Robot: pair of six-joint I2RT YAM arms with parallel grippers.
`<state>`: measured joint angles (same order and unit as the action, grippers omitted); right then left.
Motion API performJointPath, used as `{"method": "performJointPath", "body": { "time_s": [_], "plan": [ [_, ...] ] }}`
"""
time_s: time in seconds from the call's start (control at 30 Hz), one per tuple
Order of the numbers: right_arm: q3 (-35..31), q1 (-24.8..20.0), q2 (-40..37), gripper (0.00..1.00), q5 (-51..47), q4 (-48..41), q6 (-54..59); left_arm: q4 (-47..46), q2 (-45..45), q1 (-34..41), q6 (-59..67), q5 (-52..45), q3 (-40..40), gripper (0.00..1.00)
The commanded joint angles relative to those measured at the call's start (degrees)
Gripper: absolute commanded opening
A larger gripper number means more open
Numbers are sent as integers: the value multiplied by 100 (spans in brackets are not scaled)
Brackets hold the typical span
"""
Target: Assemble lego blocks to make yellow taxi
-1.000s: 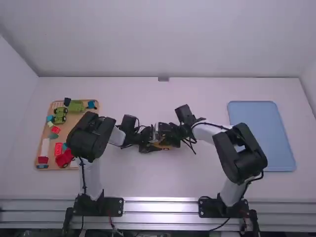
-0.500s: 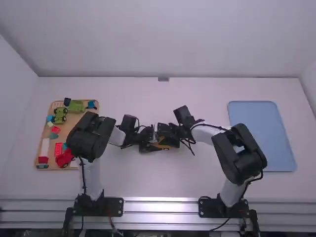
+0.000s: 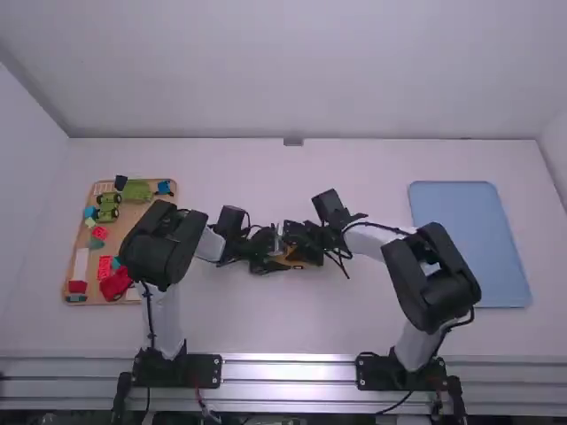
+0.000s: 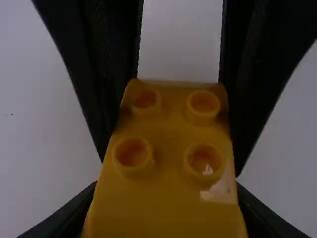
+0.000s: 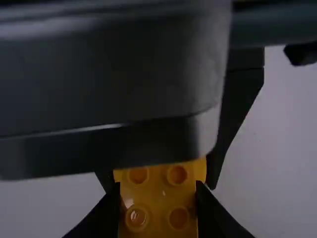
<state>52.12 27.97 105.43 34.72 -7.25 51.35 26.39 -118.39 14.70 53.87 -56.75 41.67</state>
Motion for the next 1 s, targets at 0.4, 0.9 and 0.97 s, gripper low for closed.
{"method": "performJointPath", "body": {
  "time_s": [0.4,0.9,0.97],
  "plan": [
    [-378,-234,-90,0,256,260,-55,-197,-166,31,-195,669,-107,24],
    [-560,24,-90,0,258,378,-57,-192,-166,31,-195,664,-105,23],
    [-560,70,-90,0,153,387,-144,-192,-166,31,-199,664,-107,23]
  ]
}}
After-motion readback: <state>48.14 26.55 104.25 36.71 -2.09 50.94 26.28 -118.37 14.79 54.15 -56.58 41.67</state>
